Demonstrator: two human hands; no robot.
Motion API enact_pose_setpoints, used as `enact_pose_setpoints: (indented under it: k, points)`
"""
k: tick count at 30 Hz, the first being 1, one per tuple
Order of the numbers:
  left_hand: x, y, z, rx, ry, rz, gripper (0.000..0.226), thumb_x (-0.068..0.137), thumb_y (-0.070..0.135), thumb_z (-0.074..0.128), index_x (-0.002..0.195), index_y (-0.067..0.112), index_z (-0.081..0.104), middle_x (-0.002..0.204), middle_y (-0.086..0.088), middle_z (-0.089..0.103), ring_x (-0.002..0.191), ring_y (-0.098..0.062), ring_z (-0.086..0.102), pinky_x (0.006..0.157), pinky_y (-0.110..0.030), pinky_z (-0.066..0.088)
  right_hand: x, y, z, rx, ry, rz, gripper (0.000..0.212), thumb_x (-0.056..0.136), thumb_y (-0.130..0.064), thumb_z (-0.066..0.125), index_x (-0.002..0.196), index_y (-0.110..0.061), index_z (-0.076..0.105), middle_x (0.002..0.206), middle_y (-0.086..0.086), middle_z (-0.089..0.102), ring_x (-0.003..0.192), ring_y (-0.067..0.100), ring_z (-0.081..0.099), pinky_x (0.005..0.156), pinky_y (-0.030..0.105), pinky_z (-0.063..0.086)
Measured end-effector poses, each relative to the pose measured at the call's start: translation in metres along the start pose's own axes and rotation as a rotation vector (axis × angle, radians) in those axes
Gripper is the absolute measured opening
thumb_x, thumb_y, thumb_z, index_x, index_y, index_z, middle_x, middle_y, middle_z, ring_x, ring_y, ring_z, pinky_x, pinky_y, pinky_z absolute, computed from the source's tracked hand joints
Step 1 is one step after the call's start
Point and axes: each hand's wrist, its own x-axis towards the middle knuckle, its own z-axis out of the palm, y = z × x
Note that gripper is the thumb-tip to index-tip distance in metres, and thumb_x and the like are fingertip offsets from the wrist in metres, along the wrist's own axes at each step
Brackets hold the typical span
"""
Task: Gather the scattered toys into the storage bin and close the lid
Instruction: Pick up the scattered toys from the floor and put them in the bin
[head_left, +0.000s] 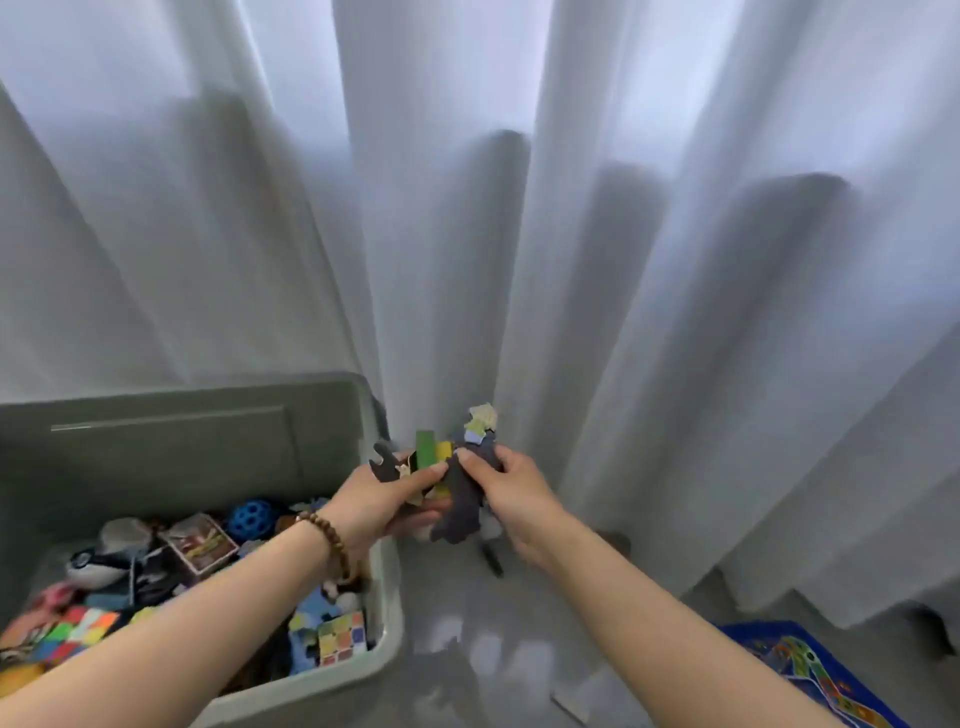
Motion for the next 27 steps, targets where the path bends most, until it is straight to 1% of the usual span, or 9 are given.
enact_pose_setpoints:
  k: [4, 7, 9, 11, 14, 17, 19, 22, 27]
  points:
    - [-0.032, 0.018, -0.103, 0.121, 0.177, 0.002, 0.025, 0.083, 0.015, 0.068, 0.108, 0.008, 0.066, 0.078, -0.009, 0.069, 0.061, -0.013, 0.066, 0.059, -0.023, 0.058, 0.006, -0.012, 0.092, -0.140, -0.154, 0.017, 0.014, 0.091, -0.006, 0.056, 0.104, -0.007, 0.061, 0.097, 0.004, 0.066, 0.083, 0.012, 0.061, 0.070, 0.015, 0.052]
    - [-0.044, 0.006, -0.163, 0.391, 0.261, -0.052, 0.034, 0.087, 0.014, 0.063, 0.120, 0.006, 0.059, 0.086, -0.008, 0.067, 0.069, -0.015, 0.066, 0.059, -0.021, 0.055, 0.009, 0.004, 0.131, -0.430, -0.177, 0.010, 0.039, 0.091, -0.011, 0.058, 0.129, -0.007, 0.049, 0.125, 0.007, 0.057, 0.111, 0.018, 0.055, 0.092, 0.025, 0.044]
    - [-0.051, -0.005, -0.189, 0.600, 0.309, -0.077, 0.047, 0.090, 0.016, 0.059, 0.135, 0.006, 0.046, 0.115, -0.010, 0.062, 0.100, -0.021, 0.063, 0.081, -0.024, 0.050, 0.006, 0.018, 0.135, -0.631, -0.185, -0.024, 0.045, 0.092, -0.017, 0.057, 0.135, -0.012, 0.045, 0.136, 0.003, 0.050, 0.124, 0.018, 0.049, 0.103, 0.027, 0.038]
    - [-0.056, -0.014, -0.197, 0.680, 0.316, -0.073, 0.059, 0.091, 0.016, 0.058, 0.143, 0.007, 0.033, 0.143, -0.010, 0.042, 0.130, -0.023, 0.044, 0.105, -0.028, 0.037, -0.001, 0.026, 0.124, -0.684, -0.178, -0.064, 0.040, 0.092, -0.019, 0.056, 0.131, -0.016, 0.049, 0.135, 0.001, 0.050, 0.125, 0.017, 0.047, 0.106, 0.029, 0.037]
    - [-0.051, -0.013, -0.174, 0.744, 0.272, 0.043, 0.056, 0.092, 0.015, 0.056, 0.142, 0.008, 0.033, 0.148, -0.008, 0.037, 0.136, -0.020, 0.036, 0.112, -0.030, 0.029, -0.004, 0.029, 0.084, -0.655, -0.098, -0.139, 0.029, 0.091, -0.015, 0.056, 0.118, -0.022, 0.058, 0.123, 0.001, 0.056, 0.112, 0.015, 0.053, 0.099, 0.029, 0.043]
    - [-0.036, -0.002, -0.121, 0.811, 0.225, 0.231, 0.046, 0.092, 0.018, 0.055, 0.136, 0.014, 0.044, 0.138, -0.002, 0.050, 0.129, -0.017, 0.045, 0.109, -0.028, 0.035, -0.002, 0.034, 0.026, -0.690, 0.033, -0.160, 0.023, 0.089, -0.009, 0.057, 0.109, -0.019, 0.062, 0.112, 0.005, 0.063, 0.093, 0.015, 0.058, 0.081, 0.021, 0.043]
    - [-0.022, 0.001, -0.077, 0.772, 0.169, 0.298, 0.042, 0.091, 0.019, 0.055, 0.132, 0.016, 0.047, 0.130, 0.000, 0.054, 0.123, -0.016, 0.049, 0.106, -0.031, 0.039, -0.003, 0.043, -0.016, -0.714, 0.097, -0.096, 0.023, 0.088, -0.007, 0.057, 0.110, -0.012, 0.063, 0.110, 0.007, 0.063, 0.094, 0.018, 0.058, 0.078, 0.022, 0.042]
    - [0.004, -0.007, -0.013, 0.754, 0.023, 0.321, 0.039, 0.092, 0.021, 0.055, 0.130, 0.017, 0.049, 0.127, 0.001, 0.056, 0.119, -0.015, 0.051, 0.104, -0.029, 0.040, -0.006, 0.064, -0.078, -0.686, 0.210, -0.045, 0.023, 0.087, -0.001, 0.056, 0.108, -0.006, 0.064, 0.115, 0.012, 0.062, 0.092, 0.019, 0.057, 0.077, 0.020, 0.040]
    - [0.062, -0.058, 0.042, 1.048, -0.131, 0.227, 0.048, 0.093, 0.026, 0.053, 0.138, 0.016, 0.041, 0.139, -0.002, 0.047, 0.129, -0.018, 0.045, 0.107, -0.024, 0.033, -0.002, 0.114, -0.147, -0.690, 0.248, 0.047, 0.027, 0.087, -0.004, 0.057, 0.113, -0.010, 0.063, 0.120, 0.008, 0.060, 0.096, 0.016, 0.053, 0.081, 0.019, 0.040]
